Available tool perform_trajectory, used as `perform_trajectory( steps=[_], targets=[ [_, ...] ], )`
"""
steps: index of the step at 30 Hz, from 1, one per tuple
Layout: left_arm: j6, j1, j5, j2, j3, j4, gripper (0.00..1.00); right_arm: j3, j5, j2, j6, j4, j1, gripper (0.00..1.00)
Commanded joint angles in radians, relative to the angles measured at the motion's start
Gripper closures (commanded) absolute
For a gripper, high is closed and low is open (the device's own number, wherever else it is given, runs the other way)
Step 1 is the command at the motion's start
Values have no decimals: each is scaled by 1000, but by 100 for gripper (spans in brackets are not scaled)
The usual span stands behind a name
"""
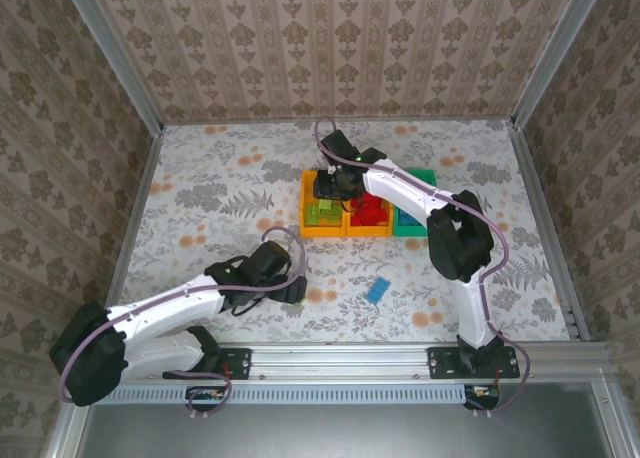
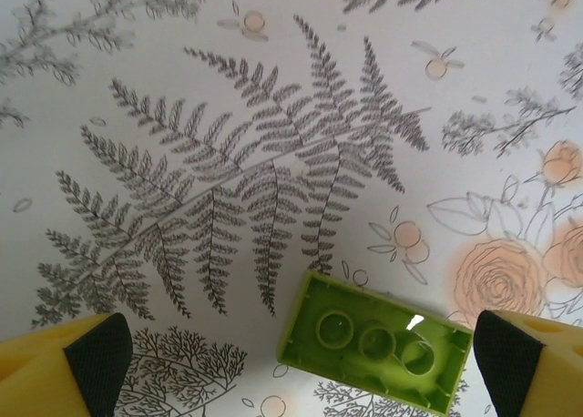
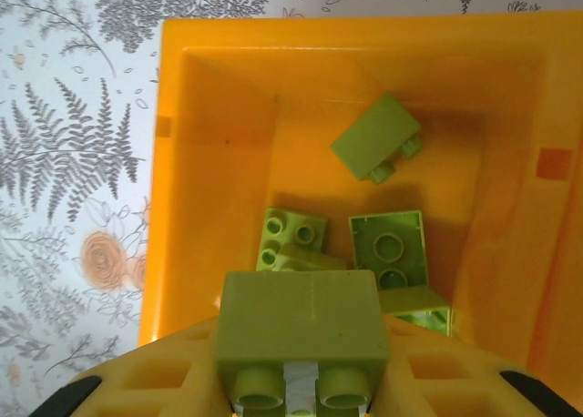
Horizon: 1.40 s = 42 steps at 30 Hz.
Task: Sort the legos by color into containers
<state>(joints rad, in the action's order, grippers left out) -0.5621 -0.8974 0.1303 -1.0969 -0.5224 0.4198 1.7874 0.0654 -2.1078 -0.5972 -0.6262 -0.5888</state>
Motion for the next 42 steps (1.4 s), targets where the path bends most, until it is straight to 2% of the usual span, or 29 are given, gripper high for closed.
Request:
perform_trajectory(
  steps=[1, 5, 7, 9, 11, 17, 24, 28, 35, 38, 42],
  targets=[
    [-40, -19, -3, -24, -34, 31, 0, 76, -24, -45, 31, -56, 5, 61],
    [-47, -51, 17, -32, -34, 29, 0, 122, -47, -79, 45, -94, 9, 56],
    [-66, -53, 17, -40, -37, 45, 0, 118, -56, -77, 42, -91, 12, 48],
    [-98, -55, 10, -54, -43, 59, 0, 111, -51, -66, 40, -82, 14, 45],
    [-143, -59, 8, -75, -53, 68, 0, 100, -36, -50, 36, -66, 14, 40],
    [-357, -77, 6, -115, -54, 63, 0, 39, 25, 42, 12, 8, 10, 34],
    [-616, -94, 10, -128, -71, 80, 0, -135, 55, 226, 31, 145, 9, 32],
    [-779, -95, 6, -159, -77, 100, 0, -235, 7, 341, 67, 166, 13, 29],
    [-849, -93, -41, -300, -182, 118, 0, -446, -8, 511, 74, 236, 49, 27],
    [-920, -95, -41, -338, -201, 143, 1, -544, -14, 592, 72, 265, 71, 27],
    [-1002, -94, -39, -341, -160, 90, 13, -663, -28, 708, 77, 287, 115, 25]
  ],
)
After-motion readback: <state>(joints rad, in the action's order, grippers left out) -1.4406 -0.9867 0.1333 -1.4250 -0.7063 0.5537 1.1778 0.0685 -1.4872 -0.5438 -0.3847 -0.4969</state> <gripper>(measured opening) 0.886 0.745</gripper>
